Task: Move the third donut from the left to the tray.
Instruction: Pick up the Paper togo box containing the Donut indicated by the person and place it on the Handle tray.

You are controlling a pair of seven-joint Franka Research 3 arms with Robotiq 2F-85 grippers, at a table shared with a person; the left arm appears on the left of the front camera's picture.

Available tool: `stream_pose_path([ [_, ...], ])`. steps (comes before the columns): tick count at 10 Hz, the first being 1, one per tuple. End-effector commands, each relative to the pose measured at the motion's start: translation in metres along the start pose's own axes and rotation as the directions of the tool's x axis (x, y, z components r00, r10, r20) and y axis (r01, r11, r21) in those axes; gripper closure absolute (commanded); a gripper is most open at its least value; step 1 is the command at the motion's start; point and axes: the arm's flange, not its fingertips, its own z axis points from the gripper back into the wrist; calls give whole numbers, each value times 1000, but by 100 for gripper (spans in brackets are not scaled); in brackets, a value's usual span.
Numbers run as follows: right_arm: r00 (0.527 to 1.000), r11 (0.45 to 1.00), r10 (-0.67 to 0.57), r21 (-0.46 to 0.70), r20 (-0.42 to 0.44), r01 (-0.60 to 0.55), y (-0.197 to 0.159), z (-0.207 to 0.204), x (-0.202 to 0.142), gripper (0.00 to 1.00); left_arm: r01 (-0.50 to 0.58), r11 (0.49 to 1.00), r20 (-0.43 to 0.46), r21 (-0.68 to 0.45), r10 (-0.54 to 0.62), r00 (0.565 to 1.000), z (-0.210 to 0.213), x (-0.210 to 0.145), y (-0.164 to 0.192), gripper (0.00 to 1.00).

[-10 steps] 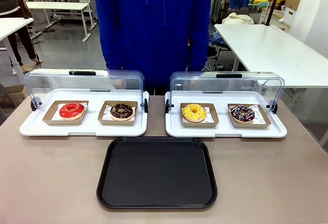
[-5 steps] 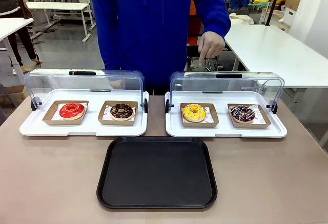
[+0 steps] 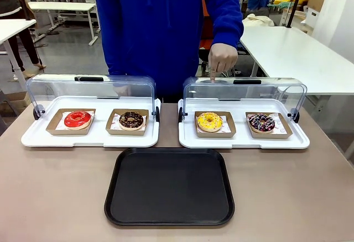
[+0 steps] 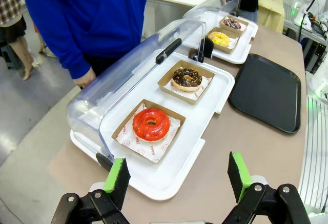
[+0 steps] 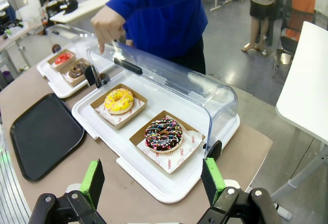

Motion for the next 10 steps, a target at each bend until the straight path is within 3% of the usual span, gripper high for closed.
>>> stream_pose_path([
  [1,999,1000,24,1,30,-24,-3,-1,2,0,-4,1000,-2,-8,4,1000,1,2,-2,0],
  [10,999,1000,24,1,30,-24,-3,-1,2,0,-4,1000,-2,-8,4,1000,1,2,-2,0],
])
